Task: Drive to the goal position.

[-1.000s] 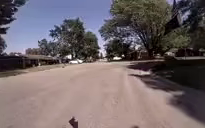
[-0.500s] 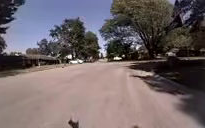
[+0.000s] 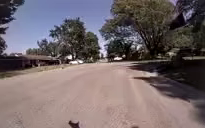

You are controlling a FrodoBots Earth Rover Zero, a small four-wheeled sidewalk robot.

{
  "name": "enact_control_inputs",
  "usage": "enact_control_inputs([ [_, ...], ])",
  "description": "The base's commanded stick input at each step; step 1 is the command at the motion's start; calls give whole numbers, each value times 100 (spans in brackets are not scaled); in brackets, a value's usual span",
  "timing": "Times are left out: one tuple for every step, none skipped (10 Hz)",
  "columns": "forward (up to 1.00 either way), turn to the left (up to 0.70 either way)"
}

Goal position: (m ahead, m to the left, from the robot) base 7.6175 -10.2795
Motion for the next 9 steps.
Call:
enact_control_inputs([
  [50, 0],
  [50, 0],
  [50, 0],
  [50, 0],
  [50, 0],
  [50, 0],
  [50, 0],
  [50, 0],
  [50, 0],
])
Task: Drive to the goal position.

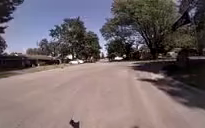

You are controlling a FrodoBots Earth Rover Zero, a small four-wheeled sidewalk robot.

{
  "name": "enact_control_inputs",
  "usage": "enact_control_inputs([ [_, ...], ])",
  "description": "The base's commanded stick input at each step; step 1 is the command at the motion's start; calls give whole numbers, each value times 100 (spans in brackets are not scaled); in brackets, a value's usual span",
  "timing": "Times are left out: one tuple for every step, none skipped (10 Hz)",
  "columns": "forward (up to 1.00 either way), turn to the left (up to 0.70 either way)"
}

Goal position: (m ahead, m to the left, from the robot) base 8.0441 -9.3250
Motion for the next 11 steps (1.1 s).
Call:
enact_control_inputs([
  [50, 0],
  [50, -12],
  [50, -41],
  [50, -50],
  [50, -50],
  [50, -41],
  [50, 0],
  [50, 0],
  [50, 0],
  [50, 0],
  [50, 0],
])
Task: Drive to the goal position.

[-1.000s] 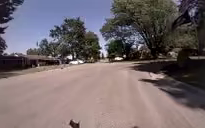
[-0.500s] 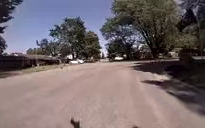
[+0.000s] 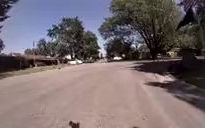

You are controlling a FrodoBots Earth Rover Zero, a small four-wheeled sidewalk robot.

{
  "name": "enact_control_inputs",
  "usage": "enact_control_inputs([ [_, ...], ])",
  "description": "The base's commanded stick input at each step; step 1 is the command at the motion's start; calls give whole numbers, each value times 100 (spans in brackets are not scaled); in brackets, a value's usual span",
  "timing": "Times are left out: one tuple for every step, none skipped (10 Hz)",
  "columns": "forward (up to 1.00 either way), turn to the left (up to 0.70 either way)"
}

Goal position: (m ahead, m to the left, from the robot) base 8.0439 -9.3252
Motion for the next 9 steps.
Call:
enact_control_inputs([
  [50, 0],
  [50, 0],
  [50, 0],
  [50, 0],
  [50, 0],
  [50, 0],
  [50, 0],
  [50, 0],
  [50, 0],
])
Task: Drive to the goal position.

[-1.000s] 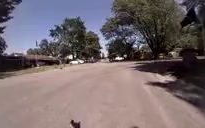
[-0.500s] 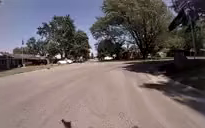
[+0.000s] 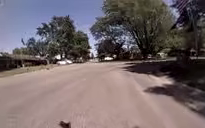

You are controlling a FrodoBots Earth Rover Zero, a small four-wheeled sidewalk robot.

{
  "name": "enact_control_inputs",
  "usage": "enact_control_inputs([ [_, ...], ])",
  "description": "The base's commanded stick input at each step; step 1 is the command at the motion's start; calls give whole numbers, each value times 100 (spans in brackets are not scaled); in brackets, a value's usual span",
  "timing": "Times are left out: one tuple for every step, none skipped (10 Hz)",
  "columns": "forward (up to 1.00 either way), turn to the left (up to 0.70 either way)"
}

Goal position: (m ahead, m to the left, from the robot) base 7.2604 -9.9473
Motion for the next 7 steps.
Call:
enact_control_inputs([
  [50, 0],
  [50, 0],
  [50, 0],
  [50, 0],
  [50, 0],
  [50, -50],
  [50, -50],
])
